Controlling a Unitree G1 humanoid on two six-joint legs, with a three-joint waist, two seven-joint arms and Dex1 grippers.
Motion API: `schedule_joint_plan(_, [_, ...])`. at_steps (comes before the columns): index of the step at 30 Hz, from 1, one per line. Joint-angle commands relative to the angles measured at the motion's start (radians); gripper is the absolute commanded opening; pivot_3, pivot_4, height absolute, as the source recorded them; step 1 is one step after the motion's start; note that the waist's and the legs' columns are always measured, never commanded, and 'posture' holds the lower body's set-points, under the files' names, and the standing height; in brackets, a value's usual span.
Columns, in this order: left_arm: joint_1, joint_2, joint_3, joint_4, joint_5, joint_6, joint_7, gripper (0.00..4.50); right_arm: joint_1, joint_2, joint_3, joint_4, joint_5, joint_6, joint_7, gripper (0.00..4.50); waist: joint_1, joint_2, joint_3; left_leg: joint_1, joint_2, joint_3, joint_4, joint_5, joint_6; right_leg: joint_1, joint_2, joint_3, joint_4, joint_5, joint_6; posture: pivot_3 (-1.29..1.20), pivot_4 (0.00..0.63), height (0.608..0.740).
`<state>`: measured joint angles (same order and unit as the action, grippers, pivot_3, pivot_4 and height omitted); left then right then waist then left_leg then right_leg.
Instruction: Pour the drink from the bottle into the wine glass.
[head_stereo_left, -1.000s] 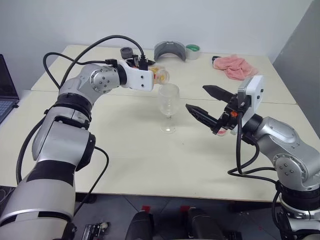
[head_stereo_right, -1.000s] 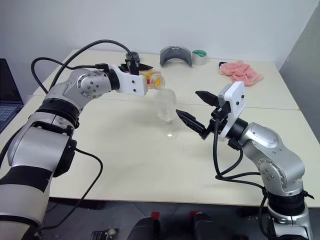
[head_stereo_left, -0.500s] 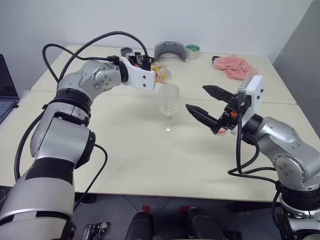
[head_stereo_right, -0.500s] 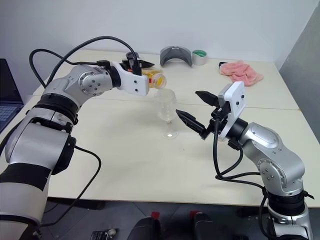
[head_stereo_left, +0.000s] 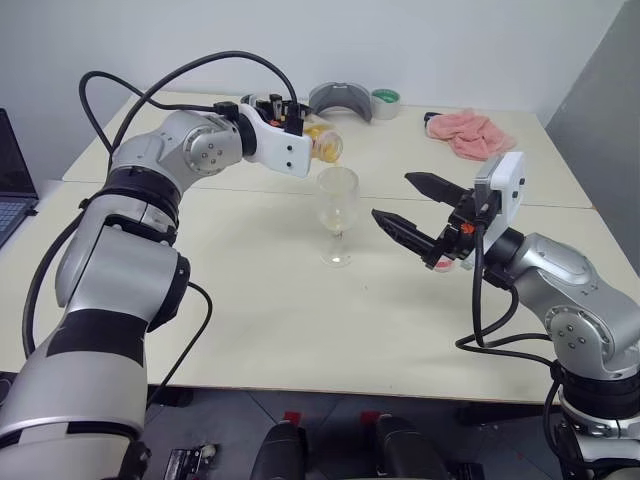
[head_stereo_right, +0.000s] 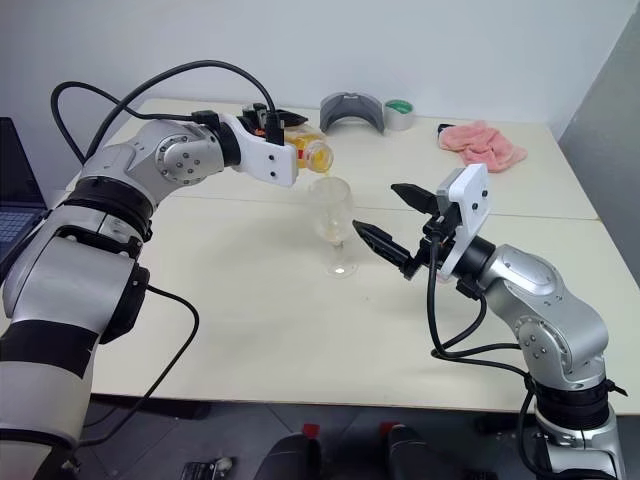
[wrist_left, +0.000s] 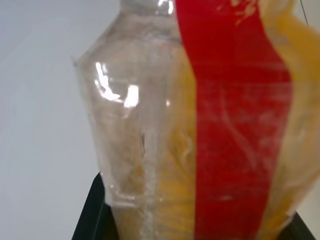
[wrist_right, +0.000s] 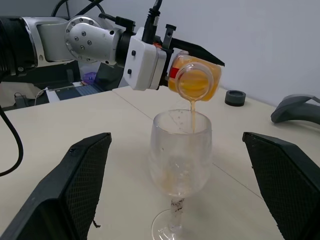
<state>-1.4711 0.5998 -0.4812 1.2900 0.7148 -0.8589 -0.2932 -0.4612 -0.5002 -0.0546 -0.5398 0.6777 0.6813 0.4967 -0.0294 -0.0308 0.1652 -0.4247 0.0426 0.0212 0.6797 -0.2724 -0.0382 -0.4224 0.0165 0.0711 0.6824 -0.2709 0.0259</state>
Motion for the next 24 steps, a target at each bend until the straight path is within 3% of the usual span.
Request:
schedule_joint_plan(1, [-0.054, 0.016, 0.001, -0.009, 0.001, -0.005, 0.030, 1.63, -0.024, -0.001, -0.011, -0.016, -0.007, -0.024, 0.003, 4.50, 0.000, 0.000, 0.000, 0.000, 0.000, 0.000, 0.000, 0.000, 0.000, 0.000, 0.000, 0.000, 0.000, 0.000, 0.000, 0.00, 0.150, 0.740])
schedule_joint_plan(24, [-0.076, 0.029, -0.026, -0.005, 0.031, -0.021, 0.057, 1.63, -0.018, 0.009, 0.003, -0.020, -0.014, -0.032, 0.009, 4.50, 0.000, 0.000, 0.000, 0.000, 0.000, 0.000, 0.000, 0.000, 0.000, 0.000, 0.000, 0.000, 0.000, 0.000, 0.000, 0.00, 0.150, 0.740])
